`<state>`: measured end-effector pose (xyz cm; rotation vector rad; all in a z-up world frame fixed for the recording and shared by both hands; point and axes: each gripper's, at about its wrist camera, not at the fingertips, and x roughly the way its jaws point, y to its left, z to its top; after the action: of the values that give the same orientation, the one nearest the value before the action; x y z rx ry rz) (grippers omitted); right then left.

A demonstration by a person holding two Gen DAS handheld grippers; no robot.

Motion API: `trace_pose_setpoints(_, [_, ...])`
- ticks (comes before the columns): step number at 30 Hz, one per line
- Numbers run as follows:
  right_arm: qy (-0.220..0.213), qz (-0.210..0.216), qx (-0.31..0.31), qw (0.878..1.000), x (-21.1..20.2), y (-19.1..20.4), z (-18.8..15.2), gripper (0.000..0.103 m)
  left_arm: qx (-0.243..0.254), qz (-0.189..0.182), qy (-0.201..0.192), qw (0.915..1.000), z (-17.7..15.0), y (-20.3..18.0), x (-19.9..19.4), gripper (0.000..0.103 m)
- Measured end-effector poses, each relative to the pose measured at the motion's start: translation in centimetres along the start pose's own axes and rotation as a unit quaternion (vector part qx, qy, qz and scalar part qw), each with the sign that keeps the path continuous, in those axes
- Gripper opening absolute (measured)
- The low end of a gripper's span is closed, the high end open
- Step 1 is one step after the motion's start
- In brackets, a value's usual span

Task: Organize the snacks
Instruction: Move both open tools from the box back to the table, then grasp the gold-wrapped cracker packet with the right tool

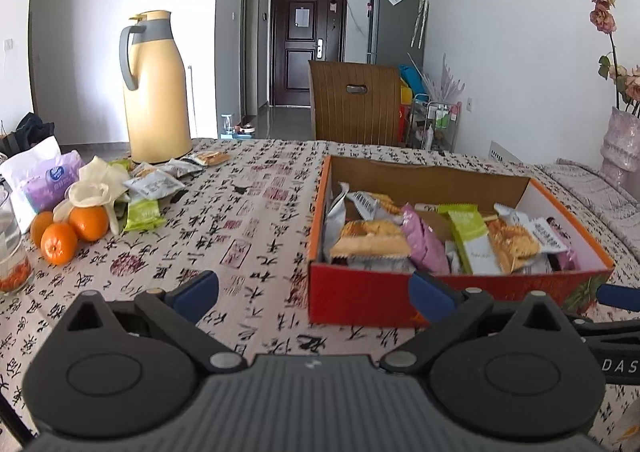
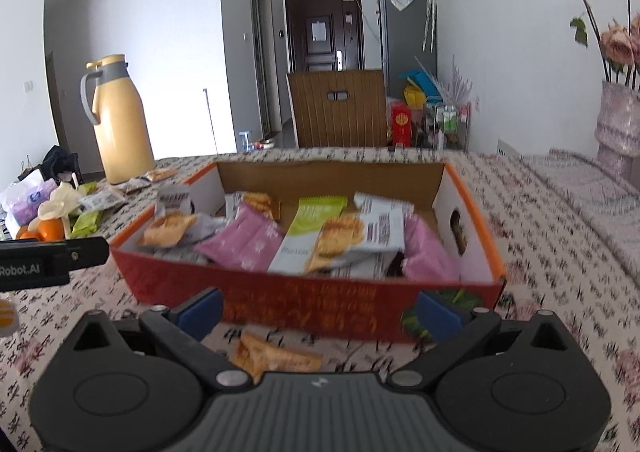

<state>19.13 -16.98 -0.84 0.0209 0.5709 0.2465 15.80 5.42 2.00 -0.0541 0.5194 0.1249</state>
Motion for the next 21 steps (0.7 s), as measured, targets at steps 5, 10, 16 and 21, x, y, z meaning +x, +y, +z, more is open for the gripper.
trace_pose_setpoints(5, [0.024,0.003,-0.004,1.000,0.6,1.0,-1.1,0.103,-0.005,-0.004,0.005,1.0000,-0.7,0.8,0.2,0.103])
trace_pose_setpoints(10, [0.047,0.004,-0.001,0.999,1.8,1.7,-1.4,0.103,-0.010,-0.006,0.018,0.9998,-1.2,1.4,1.1,0.103])
trace_pose_setpoints(16, [0.074,-0.001,-0.002,0.997,3.6,2.3,-1.7,0.103,-0.021,-0.008,0.028,0.9994,-1.7,1.9,2.1,0.103])
trace_pose_setpoints(21, [0.098,-0.015,0.000,0.995,5.4,2.4,-2.1,0.103,-0.028,-0.009,0.036,0.9989,-2.1,2.0,2.7,0.103])
